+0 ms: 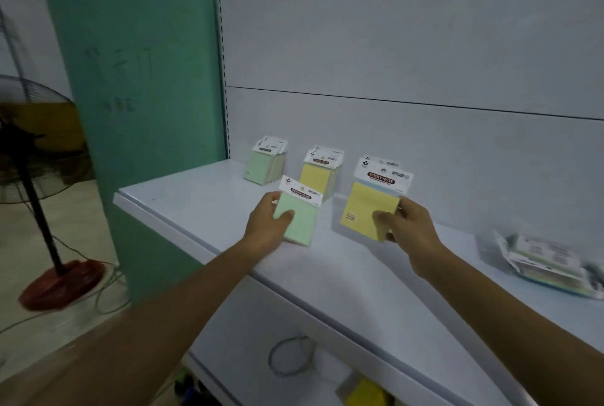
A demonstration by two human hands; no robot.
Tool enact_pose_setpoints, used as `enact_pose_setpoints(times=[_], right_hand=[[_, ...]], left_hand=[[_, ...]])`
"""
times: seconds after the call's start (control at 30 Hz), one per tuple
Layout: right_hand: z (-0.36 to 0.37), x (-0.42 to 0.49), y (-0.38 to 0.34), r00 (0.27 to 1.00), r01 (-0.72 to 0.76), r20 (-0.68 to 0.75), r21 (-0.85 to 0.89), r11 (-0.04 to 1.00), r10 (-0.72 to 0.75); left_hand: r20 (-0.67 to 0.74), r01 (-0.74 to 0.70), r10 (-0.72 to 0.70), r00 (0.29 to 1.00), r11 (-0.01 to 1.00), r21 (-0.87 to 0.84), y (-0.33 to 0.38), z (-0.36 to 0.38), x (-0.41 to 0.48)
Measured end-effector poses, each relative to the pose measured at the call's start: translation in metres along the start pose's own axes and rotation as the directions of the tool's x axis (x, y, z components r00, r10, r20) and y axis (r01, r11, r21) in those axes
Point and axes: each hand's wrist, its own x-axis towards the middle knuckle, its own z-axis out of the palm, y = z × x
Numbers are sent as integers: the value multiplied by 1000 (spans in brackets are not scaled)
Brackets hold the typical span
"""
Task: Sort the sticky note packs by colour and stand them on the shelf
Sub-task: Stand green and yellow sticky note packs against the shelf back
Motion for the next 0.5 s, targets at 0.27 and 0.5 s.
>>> enact_pose_setpoints(times=[0.27, 0.5], right_hand=[[65, 50, 12, 985, 29, -172, -38, 999, -35], [121, 85, 21, 956, -21, -293, -105, 994, -11]], left_hand=[[214, -138, 138, 967, 990, -13, -18, 1, 85], [326, -234, 257, 910, 966, -111, -40, -38, 157]])
